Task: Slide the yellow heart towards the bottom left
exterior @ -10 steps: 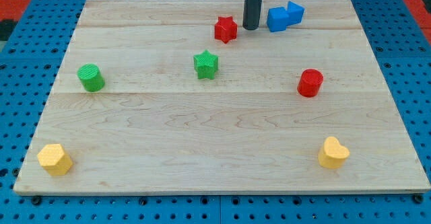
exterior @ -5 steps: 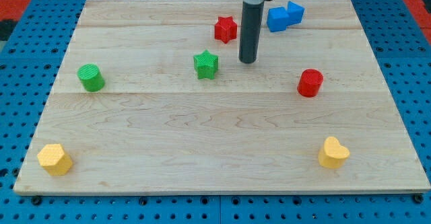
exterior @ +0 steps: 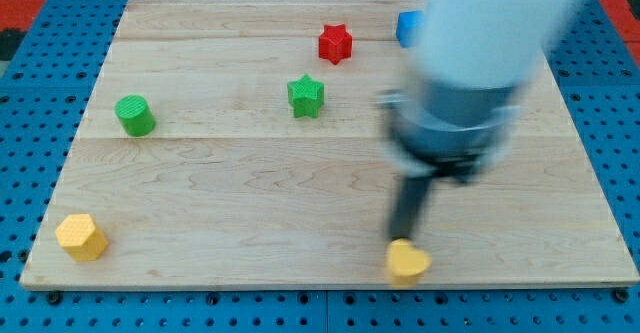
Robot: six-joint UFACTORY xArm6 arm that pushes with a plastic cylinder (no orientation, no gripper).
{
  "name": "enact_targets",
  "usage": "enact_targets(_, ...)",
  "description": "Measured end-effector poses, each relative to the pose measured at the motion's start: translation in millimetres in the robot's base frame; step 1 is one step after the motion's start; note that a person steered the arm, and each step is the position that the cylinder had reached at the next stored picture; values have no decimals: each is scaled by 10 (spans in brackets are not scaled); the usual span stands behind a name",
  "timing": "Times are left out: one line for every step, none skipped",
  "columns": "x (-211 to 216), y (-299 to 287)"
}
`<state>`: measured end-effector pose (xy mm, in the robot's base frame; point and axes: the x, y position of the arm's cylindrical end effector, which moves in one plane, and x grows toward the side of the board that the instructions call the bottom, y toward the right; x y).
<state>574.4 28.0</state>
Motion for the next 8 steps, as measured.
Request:
enact_targets(-77, 399)
enact_targets(145, 1196)
enact_targets(426, 1277)
enact_targets(440, 235)
enact_targets(447, -302)
enact_targets(285, -973)
enact_targets(229, -1829)
enact_targets(185, -2235)
